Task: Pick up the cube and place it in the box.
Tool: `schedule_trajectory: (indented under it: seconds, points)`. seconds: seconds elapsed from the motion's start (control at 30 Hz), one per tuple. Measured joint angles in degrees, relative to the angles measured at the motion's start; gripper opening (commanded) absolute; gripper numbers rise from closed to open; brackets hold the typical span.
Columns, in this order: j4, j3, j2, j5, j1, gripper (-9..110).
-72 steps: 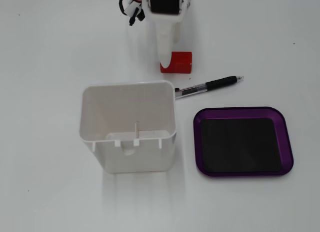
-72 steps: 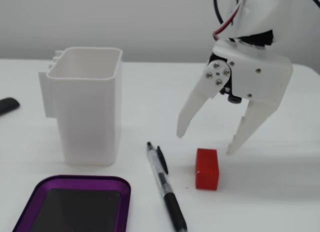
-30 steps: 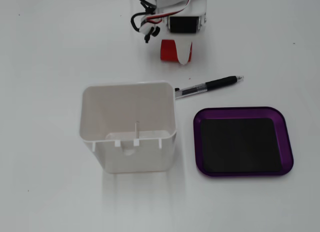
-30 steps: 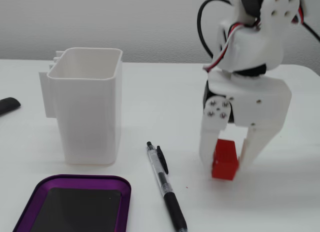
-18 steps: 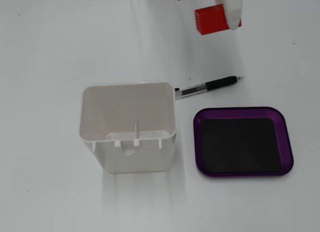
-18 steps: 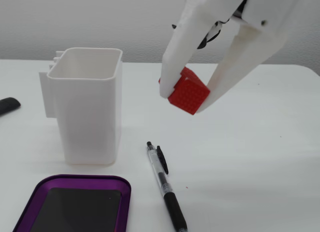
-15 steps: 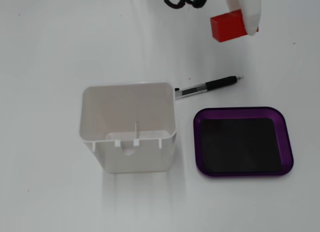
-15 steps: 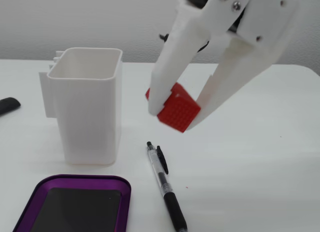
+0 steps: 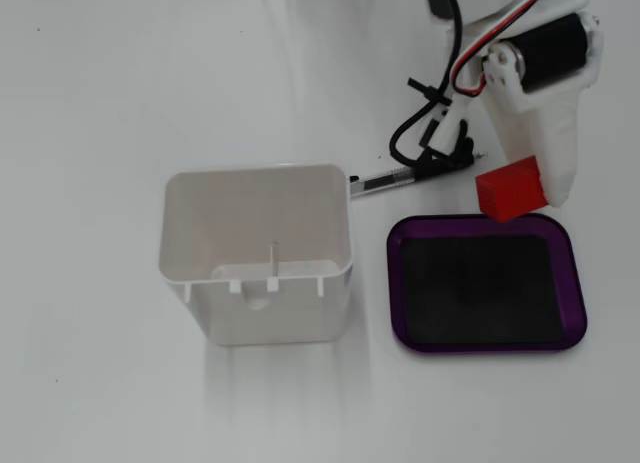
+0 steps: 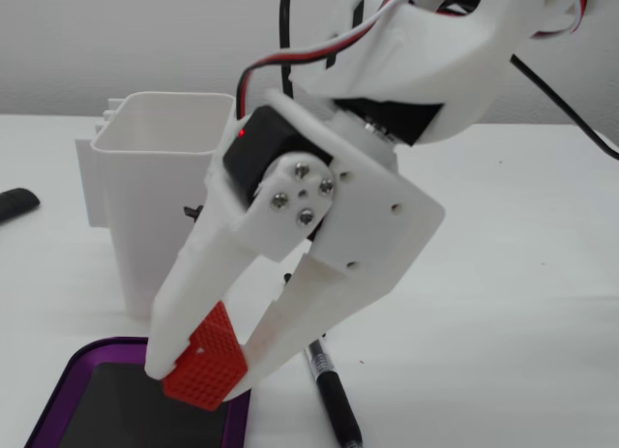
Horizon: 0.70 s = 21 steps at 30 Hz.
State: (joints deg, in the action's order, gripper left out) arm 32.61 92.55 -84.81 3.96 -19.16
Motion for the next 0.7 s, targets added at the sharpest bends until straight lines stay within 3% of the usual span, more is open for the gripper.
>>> schedule_trajectory:
  seconds: [0.53, 0.7]
  points:
    - [-8.26, -0.09, 8.79, 0.0, 0.09, 0]
    - [-8.26, -0.09, 8.79, 0.0, 0.09, 7]
